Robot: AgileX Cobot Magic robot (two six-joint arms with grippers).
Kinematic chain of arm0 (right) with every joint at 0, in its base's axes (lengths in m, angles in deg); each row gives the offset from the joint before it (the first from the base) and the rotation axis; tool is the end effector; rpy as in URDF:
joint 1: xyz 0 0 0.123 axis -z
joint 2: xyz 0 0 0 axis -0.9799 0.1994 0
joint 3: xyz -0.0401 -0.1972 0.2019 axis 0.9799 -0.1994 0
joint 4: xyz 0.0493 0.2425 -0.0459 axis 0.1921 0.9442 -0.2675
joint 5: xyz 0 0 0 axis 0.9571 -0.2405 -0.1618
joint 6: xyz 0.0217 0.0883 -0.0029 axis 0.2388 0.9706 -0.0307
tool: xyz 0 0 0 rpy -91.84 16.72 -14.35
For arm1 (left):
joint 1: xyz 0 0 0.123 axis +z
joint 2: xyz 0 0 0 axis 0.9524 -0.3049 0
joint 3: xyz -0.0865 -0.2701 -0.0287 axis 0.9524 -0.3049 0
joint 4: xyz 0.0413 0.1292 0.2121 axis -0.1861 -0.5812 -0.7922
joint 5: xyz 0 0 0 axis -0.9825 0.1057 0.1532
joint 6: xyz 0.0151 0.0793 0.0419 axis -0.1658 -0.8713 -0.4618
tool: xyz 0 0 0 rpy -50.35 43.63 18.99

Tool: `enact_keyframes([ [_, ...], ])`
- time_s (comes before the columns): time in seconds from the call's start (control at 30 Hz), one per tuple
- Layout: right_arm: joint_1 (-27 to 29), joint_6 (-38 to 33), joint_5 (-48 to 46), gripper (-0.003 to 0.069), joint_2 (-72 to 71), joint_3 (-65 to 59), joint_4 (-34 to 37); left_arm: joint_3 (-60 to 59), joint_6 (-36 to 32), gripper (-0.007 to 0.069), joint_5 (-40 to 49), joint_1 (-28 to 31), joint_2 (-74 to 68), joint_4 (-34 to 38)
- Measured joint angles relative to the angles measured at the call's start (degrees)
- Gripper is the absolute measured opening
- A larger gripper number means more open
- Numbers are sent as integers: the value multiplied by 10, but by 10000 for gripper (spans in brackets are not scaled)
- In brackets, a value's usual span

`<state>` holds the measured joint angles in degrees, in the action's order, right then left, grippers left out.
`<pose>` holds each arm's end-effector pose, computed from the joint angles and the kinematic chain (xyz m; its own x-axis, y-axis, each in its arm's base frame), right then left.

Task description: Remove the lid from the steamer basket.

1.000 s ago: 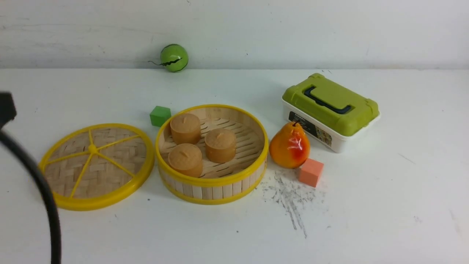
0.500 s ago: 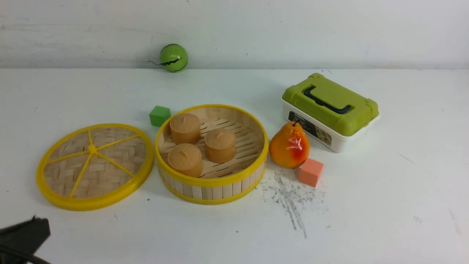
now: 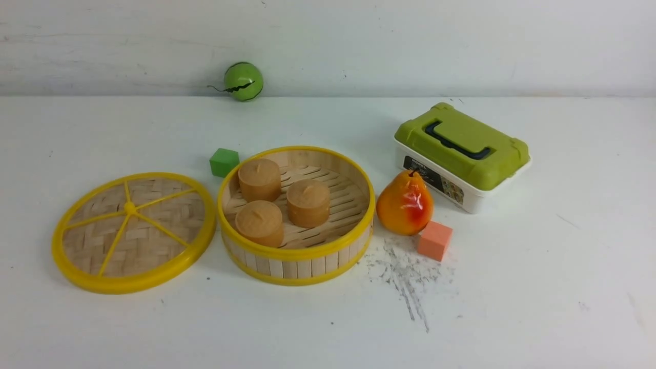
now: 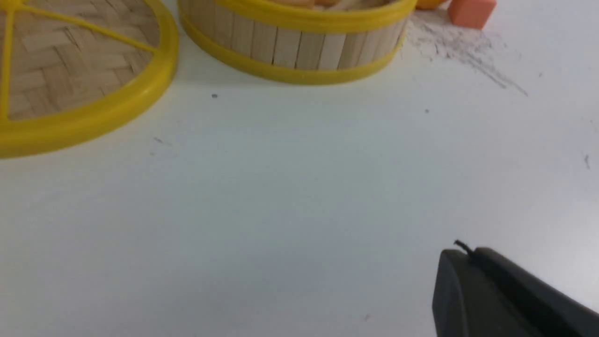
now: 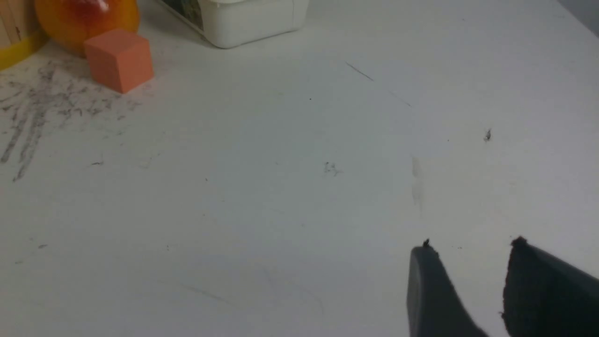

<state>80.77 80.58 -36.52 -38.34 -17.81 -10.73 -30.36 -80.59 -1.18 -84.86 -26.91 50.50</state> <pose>0.0514 -0.0027 0.1728 -0.3034 -0.0402 -0.9520 0.0306 0.9982 -0.0519 0.0595 -0.0358 0.1891 -0.4239 0.0641 -0.9034 0.4125 0.9017 -0.1295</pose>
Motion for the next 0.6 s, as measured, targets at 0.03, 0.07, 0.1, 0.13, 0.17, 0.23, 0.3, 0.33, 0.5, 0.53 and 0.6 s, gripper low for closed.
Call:
enact_keyframes([
  [0.03, 0, 0, 0, 239, 0, 0, 0, -12, 0, -12, 1, 5, 23, -19],
  [0.07, 0, 0, 0, 239, 0, 0, 0, -18, 0, -12, 1, 11, 41, -31],
  [0.1, 0, 0, 0, 239, 0, 0, 0, -21, 0, -12, 1, 18, 62, -40],
  [0.13, 0, 0, 0, 239, 0, 0, 0, -23, 1, -12, 0, 26, 83, -47],
  [0.17, 0, 0, 0, 239, 0, 0, 0, -23, 6, -12, -3, 36, 104, -58],
  [0.23, 0, 0, 0, 239, 0, 0, 0, -25, 31, -12, -23, 56, 130, -93],
  [0.3, 0, 0, 0, 239, 0, 0, 0, -29, 59, -12, -43, 71, 137, -122],
  [0.33, 0, 0, 0, 239, 0, 0, 0, -37, 96, -12, -62, 90, 139, -156],
  [0.5, 0, 0, 0, 239, 0, 0, 0, -50, 300, -12, -68, 123, 139, -262],
  [0.53, 0, 0, 0, 239, 0, 0, 0, -50, 324, -12, -56, 122, 139, -272],
  [0.6, 0, 0, 0, 239, 0, 0, 0, -50, 352, -12, -39, 118, 139, -285],
])
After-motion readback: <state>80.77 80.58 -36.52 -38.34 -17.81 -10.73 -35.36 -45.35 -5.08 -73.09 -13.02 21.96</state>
